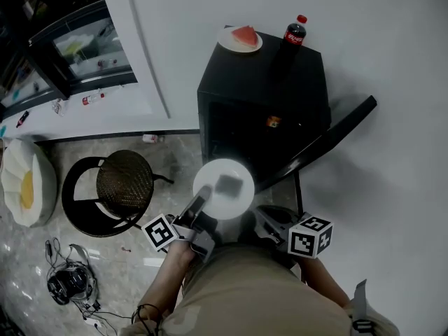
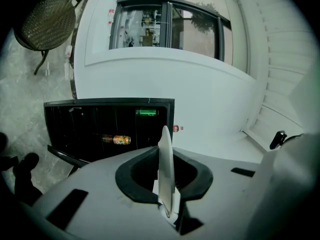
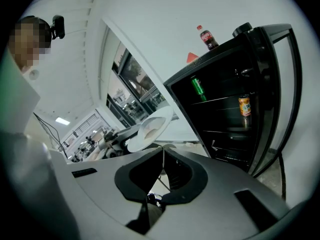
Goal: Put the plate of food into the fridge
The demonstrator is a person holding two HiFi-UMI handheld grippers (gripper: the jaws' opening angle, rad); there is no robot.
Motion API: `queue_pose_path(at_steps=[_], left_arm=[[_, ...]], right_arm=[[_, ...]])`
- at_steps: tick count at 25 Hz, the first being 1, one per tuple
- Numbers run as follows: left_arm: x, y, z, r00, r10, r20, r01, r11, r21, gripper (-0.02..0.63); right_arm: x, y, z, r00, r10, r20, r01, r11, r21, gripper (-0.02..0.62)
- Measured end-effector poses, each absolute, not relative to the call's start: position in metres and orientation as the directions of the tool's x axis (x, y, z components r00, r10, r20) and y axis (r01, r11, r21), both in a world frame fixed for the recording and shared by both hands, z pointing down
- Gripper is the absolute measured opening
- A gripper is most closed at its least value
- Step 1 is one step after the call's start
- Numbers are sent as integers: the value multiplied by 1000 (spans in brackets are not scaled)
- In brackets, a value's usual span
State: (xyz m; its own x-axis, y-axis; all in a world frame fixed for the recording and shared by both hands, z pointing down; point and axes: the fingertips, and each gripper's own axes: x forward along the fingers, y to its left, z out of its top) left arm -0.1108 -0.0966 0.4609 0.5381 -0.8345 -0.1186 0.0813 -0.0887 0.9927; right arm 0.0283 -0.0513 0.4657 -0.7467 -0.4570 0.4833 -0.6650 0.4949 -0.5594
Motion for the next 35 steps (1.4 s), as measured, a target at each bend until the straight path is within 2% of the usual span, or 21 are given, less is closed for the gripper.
queue_pose_path(at_steps=[9,22,28,35], left_arm=[[-91,-122,471,534,-842,-76,44,-62,997,25],[-73,-168,497,553,-833,-30,14,-27,1000,25],[-72,-186,502,535,-843,-54,44,-36,998,25],[-61,-206,509,547,-836,-51,9,-55,998,25]], right_arm=[[43,-70,472,-762,-419,494,-648,489,-584,23],[69,-76,483,-720,-425,548,-694,444,-567,23],[68,-75,485,-708,-423,566,-706,461,-538,23],[75,-77,486,-690,-438,576,-723,455,-520,23]])
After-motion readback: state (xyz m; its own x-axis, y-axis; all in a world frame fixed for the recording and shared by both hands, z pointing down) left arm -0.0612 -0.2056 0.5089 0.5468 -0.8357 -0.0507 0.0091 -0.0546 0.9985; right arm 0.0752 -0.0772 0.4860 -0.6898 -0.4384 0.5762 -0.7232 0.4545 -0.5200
